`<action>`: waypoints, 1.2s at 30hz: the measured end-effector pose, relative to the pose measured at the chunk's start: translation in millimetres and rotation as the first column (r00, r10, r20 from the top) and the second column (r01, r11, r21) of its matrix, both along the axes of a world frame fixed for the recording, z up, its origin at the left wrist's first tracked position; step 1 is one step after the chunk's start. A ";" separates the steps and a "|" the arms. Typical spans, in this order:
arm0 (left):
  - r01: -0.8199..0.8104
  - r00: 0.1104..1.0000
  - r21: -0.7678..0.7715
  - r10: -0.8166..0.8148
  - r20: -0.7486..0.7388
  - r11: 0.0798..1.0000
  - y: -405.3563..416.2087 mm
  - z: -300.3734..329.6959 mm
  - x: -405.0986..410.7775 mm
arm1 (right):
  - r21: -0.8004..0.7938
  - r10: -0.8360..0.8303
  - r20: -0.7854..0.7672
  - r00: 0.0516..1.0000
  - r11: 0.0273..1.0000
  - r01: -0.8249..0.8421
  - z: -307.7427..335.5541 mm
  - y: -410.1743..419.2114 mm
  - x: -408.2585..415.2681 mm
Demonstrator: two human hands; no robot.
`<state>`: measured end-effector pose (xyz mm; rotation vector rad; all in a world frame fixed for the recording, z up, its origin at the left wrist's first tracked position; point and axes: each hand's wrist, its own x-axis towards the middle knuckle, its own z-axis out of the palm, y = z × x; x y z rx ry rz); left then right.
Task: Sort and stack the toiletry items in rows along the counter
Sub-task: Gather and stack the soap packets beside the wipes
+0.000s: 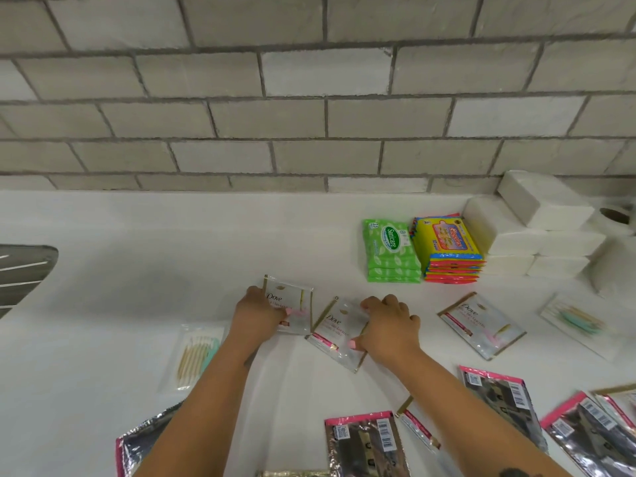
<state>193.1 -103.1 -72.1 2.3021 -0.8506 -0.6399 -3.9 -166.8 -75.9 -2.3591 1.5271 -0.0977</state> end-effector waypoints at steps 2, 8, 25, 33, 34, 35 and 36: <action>-0.009 1.000 -0.016 0.009 -0.015 1.000 -0.3 -0.8 2.8 | -0.165 0.057 -0.011 0.998 0.985 -0.058 0.8 2.5 3.2; -0.034 0.999 -0.089 0.032 -0.020 0.995 -2.6 -1.9 3.1 | -0.261 0.211 -0.084 0.974 0.939 -0.226 -13.5 22.2 22.5; -0.109 0.987 -0.252 0.075 -0.140 0.962 -20.6 4.0 28.8 | -0.284 0.202 -0.092 0.975 0.933 -0.221 -24.0 -67.2 92.8; -0.114 0.980 -0.269 0.064 -0.187 0.956 -28.7 1.3 31.2 | -0.248 0.200 -0.092 0.976 0.944 -0.217 -25.4 -94.0 113.8; -0.114 0.979 -0.270 0.062 -0.192 0.956 -29.4 1.0 31.5 | -0.235 0.194 -0.098 0.976 0.948 -0.212 -25.9 -96.3 115.0; -0.114 0.979 -0.269 0.061 -0.196 0.956 -30.4 0.6 32.0 | -0.230 0.191 -0.104 0.976 0.950 -0.210 -27.0 -98.9 115.8; -0.114 0.978 -0.267 0.062 -0.198 0.957 -31.0 0.2 32.3 | -0.226 0.184 -0.101 0.978 0.953 -0.203 -27.1 -100.9 116.2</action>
